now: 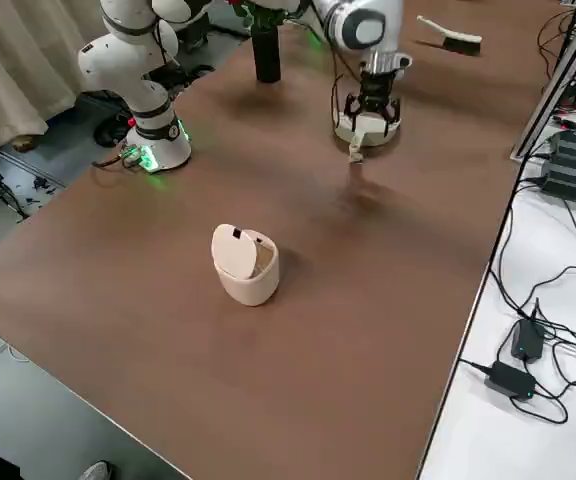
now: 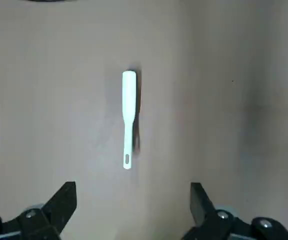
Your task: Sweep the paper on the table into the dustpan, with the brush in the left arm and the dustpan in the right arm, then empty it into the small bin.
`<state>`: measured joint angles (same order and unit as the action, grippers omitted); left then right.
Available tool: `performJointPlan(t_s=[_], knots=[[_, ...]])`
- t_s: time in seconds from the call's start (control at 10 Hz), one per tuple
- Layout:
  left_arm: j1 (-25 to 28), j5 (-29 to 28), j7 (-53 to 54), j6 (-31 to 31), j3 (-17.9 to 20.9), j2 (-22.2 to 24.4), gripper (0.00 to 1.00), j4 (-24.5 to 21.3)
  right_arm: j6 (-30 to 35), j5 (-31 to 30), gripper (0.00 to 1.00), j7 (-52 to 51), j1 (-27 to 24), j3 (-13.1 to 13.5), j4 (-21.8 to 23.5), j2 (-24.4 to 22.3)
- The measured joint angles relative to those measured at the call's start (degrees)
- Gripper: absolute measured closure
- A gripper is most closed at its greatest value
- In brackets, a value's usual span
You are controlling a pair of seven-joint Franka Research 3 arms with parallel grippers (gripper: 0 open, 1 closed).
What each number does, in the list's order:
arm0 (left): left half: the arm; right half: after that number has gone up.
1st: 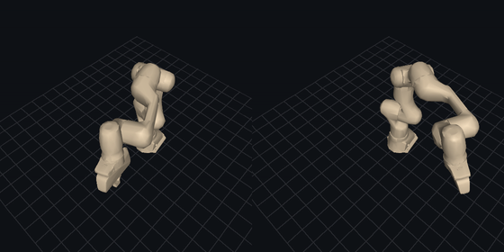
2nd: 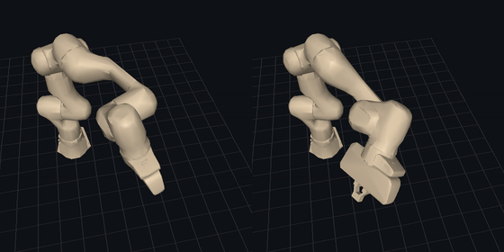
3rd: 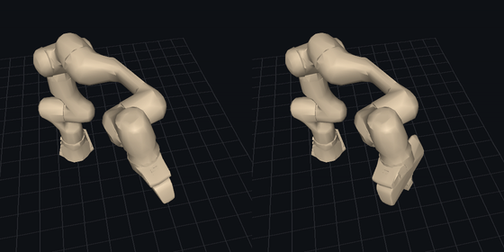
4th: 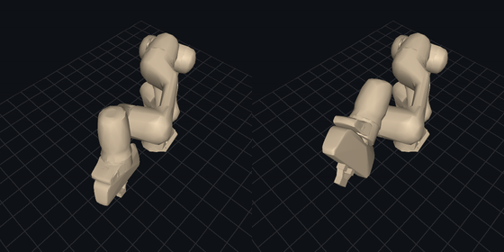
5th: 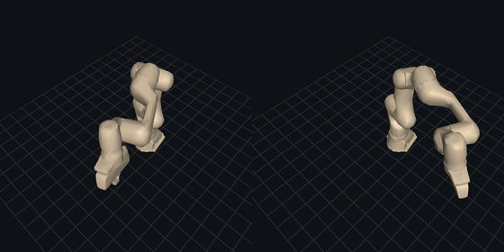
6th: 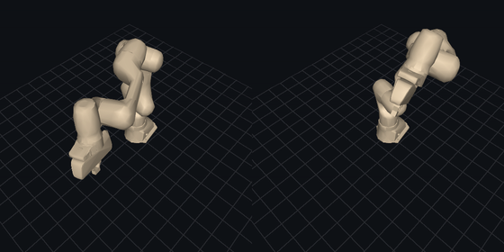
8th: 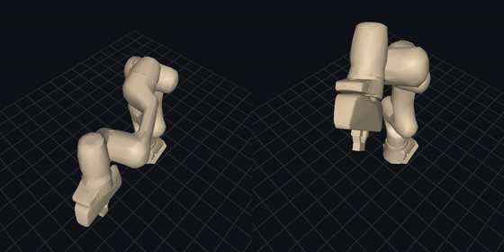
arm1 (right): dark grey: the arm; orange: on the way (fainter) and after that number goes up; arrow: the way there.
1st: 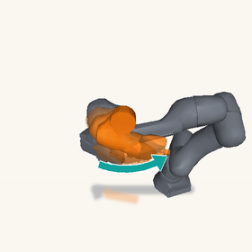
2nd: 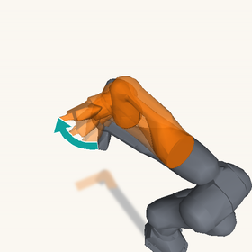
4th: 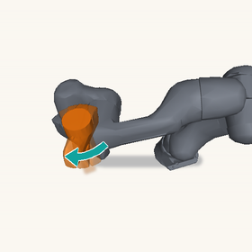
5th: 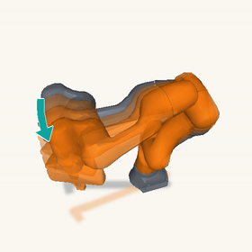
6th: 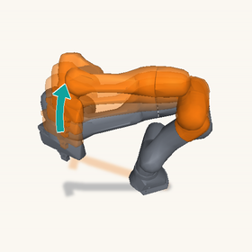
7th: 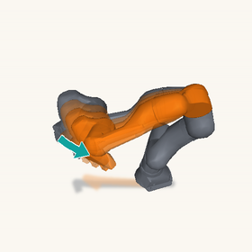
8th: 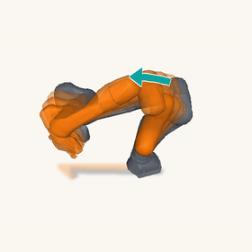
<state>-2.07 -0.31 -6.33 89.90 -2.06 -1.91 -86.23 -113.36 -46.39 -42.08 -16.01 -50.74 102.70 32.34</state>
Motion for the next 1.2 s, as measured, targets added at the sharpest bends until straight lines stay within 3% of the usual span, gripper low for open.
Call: performJointPlan(t_s=[0.2,0.3,0.4,0.6,0.8,1.0,1.2], knots=[[0.0,0.0,1.4,0.0,0.0,-0.3,0.0,0.0,6.3,7.3,0.0,0.0,0.1,0.0,-6.3,-3.9],[0.0,0.0,1.8,0.0,0.0,-0.5,0.0,-0.1,8.1,11.0,0.0,0.2,0.5,1.6,-8.7,-6.5],[0.0,0.0,1.8,0.0,0.0,-0.6,0.0,-0.1,8.6,15.5,0.0,0.6,1.6,5.1,-10.2,-9.0],[0.0,0.0,1.8,0.0,-0.1,-1.0,0.0,-0.2,8.8,26.8,0.0,3.8,5.7,16.7,-11.7,-14.6],[0.0,0.0,1.8,-0.1,-0.1,-1.2,0.0,-0.2,9.4,32.2,0.0,11.6,8.9,26.2,-12.1,-19.3],[0.0,0.0,1.8,-0.1,-0.1,-1.2,0.0,-0.2,10.9,32.8,0.0,24.4,12.1,32.3,-12.1,-23.1],[0.0,0.0,1.8,-0.1,-0.1,-1.2,0.0,-0.2,11.7,37.7,0.0,32.0,13.7,38.5,-12.1,-26.0]])
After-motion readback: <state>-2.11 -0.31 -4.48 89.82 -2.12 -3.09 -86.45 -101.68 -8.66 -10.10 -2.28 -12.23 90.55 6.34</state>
